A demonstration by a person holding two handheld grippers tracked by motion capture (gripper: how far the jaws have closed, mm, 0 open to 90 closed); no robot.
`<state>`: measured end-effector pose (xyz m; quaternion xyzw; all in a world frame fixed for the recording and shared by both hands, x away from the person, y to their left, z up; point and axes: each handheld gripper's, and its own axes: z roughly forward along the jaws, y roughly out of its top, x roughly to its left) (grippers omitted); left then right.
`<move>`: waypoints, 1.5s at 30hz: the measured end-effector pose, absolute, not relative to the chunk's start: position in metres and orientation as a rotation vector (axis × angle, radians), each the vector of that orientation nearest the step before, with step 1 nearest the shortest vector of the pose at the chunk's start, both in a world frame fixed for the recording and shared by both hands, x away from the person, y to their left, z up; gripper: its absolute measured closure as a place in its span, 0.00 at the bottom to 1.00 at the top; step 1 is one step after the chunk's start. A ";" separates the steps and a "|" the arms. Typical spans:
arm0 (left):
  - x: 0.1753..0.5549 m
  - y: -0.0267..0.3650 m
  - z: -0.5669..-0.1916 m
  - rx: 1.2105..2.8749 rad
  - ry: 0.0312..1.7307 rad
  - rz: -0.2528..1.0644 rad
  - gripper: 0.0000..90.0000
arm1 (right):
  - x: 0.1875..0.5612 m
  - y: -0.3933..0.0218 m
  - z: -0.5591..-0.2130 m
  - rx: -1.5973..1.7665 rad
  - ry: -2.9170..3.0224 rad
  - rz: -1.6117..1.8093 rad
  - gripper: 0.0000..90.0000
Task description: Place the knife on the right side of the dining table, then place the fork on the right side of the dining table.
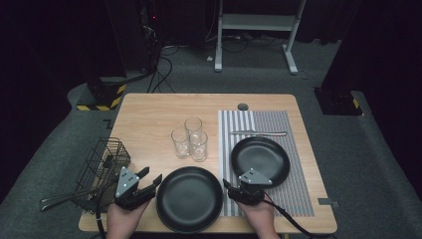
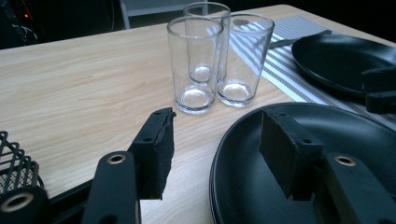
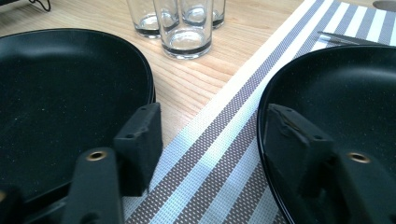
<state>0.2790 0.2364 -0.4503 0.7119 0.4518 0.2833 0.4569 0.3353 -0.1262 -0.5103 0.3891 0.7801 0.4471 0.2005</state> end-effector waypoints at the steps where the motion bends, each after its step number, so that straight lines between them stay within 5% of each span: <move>1: 0.279 0.237 -0.449 1.752 1.112 0.700 0.50 | 0.335 -0.126 -0.510 1.082 2.180 1.249 0.39; 45: 0.286 0.254 -0.406 1.693 1.133 0.794 0.50 | 0.336 -0.129 -0.511 1.100 2.266 1.277 0.22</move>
